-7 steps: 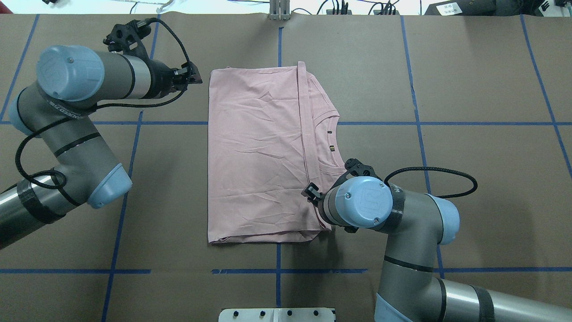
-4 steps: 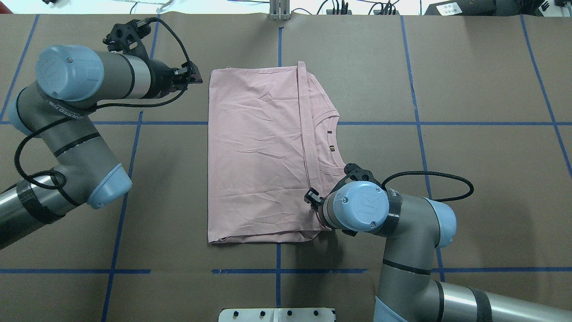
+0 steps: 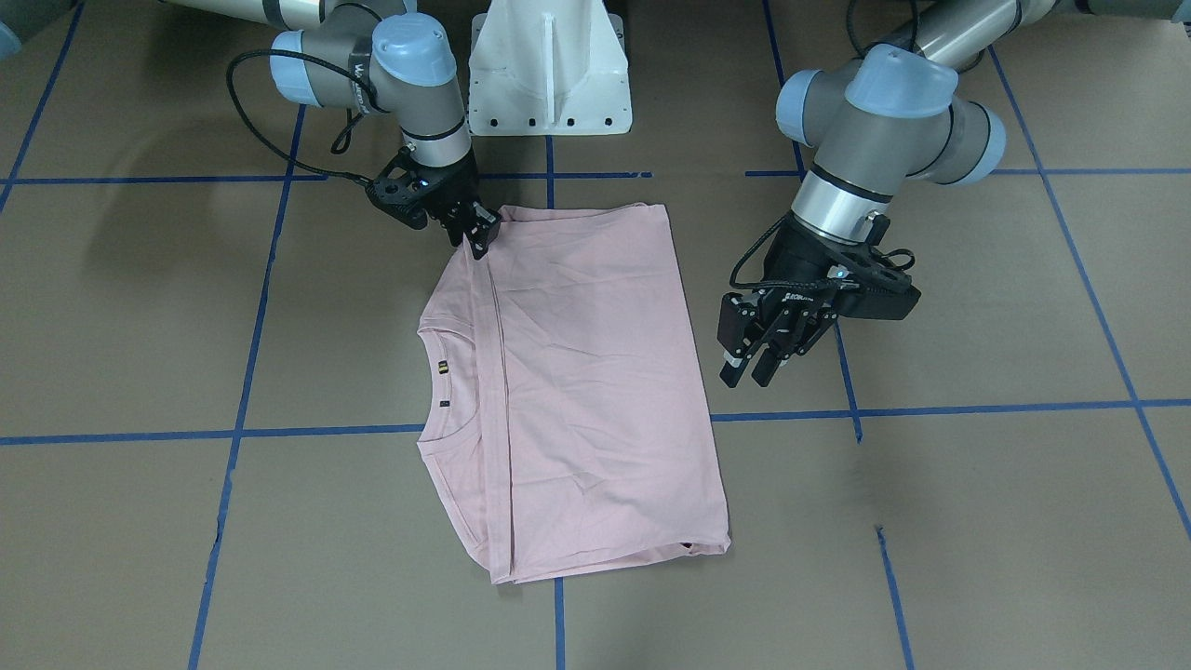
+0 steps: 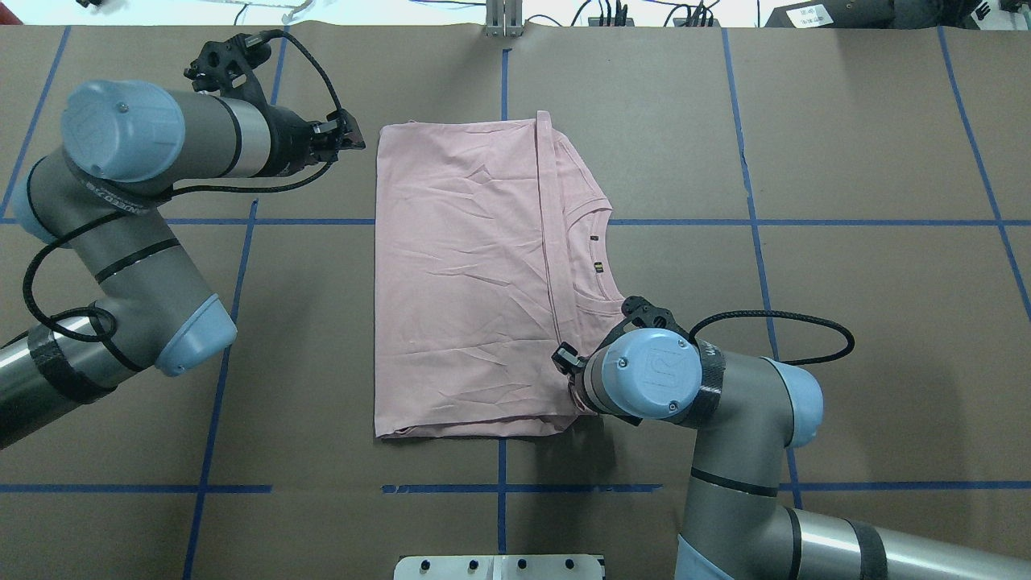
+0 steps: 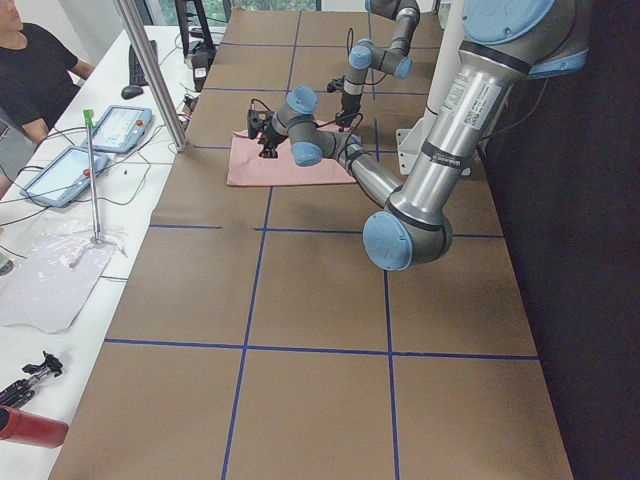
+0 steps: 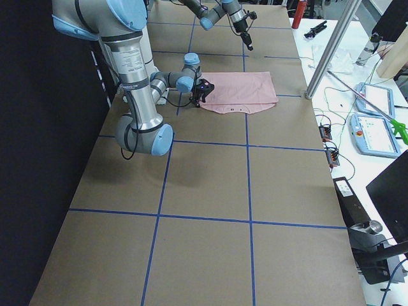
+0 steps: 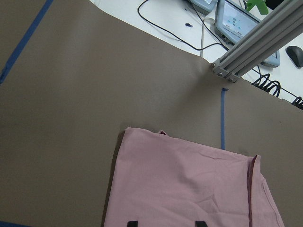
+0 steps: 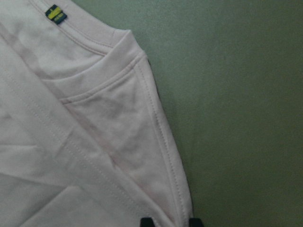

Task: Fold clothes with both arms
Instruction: 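Move the left gripper to the shirt's near corner while the right holds the collar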

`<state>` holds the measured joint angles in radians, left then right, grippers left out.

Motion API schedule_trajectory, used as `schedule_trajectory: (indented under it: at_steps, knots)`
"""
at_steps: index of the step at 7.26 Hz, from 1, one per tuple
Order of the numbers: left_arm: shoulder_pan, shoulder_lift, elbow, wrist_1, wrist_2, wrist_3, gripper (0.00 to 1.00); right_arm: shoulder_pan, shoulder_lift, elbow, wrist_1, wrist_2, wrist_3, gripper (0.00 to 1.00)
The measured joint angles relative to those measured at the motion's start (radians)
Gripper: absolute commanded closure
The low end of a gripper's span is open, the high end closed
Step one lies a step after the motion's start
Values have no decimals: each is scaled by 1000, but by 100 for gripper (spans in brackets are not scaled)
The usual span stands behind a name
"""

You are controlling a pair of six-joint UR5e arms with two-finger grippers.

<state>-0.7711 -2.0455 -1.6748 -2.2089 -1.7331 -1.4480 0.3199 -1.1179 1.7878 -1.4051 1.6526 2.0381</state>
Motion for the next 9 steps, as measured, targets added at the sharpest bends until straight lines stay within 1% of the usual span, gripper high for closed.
schedule_trajectory:
  at_steps: [3,4,6,8,9]
  knots:
    - [0,13,-13,1,1,-12,49,2,5,10,0,1,-1,100]
    - [0,47,-45,3,1,-23,49,4,2,23,0,2,-1,100]
    - [26,140,-160,33,1,-122,48,7,-16,68,0,2,0,100]
    - [152,210,-281,111,10,-315,50,1,-38,107,0,1,0,100]
    - [243,233,-311,159,36,-401,49,-6,-44,119,0,2,-3,100]
